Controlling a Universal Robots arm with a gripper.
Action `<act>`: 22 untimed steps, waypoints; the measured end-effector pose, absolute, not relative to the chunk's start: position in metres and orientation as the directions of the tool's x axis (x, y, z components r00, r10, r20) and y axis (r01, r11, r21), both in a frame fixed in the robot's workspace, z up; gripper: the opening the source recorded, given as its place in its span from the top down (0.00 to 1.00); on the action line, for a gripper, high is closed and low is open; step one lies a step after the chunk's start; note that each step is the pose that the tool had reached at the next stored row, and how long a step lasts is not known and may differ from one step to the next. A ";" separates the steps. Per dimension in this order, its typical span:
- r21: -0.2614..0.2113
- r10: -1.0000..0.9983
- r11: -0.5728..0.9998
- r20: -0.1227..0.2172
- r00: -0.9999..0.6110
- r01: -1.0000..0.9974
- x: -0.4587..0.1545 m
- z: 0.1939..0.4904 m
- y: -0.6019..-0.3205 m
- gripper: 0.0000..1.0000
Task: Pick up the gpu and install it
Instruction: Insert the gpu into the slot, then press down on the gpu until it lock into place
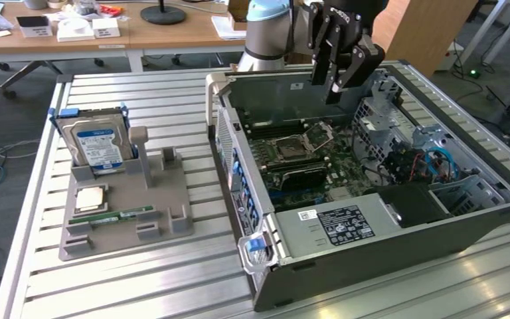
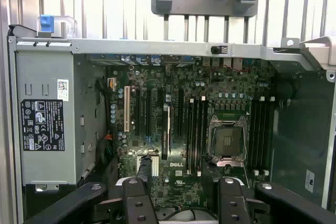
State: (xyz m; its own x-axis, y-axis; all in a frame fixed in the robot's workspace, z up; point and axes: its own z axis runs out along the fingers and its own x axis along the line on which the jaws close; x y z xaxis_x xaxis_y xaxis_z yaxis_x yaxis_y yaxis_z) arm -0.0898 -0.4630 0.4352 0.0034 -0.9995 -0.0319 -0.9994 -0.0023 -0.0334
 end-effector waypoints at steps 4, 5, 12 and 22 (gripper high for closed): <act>-0.033 -0.999 -0.002 -0.032 0.003 -0.999 -0.090 0.435 -0.463 0.49; -0.033 -0.999 -0.002 -0.032 0.003 -0.999 -0.090 0.435 -0.463 0.49; -0.033 -0.999 -0.002 -0.032 0.003 -0.999 -0.090 0.435 -0.463 0.49; -0.033 -0.999 -0.002 -0.032 0.003 -0.999 -0.090 0.435 -0.463 0.80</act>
State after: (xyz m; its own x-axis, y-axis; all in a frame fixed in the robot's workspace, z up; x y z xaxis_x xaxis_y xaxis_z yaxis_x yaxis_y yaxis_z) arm -0.0897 -0.4630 0.4352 0.0034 -0.9995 -0.0319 -0.9994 -0.0023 -0.0335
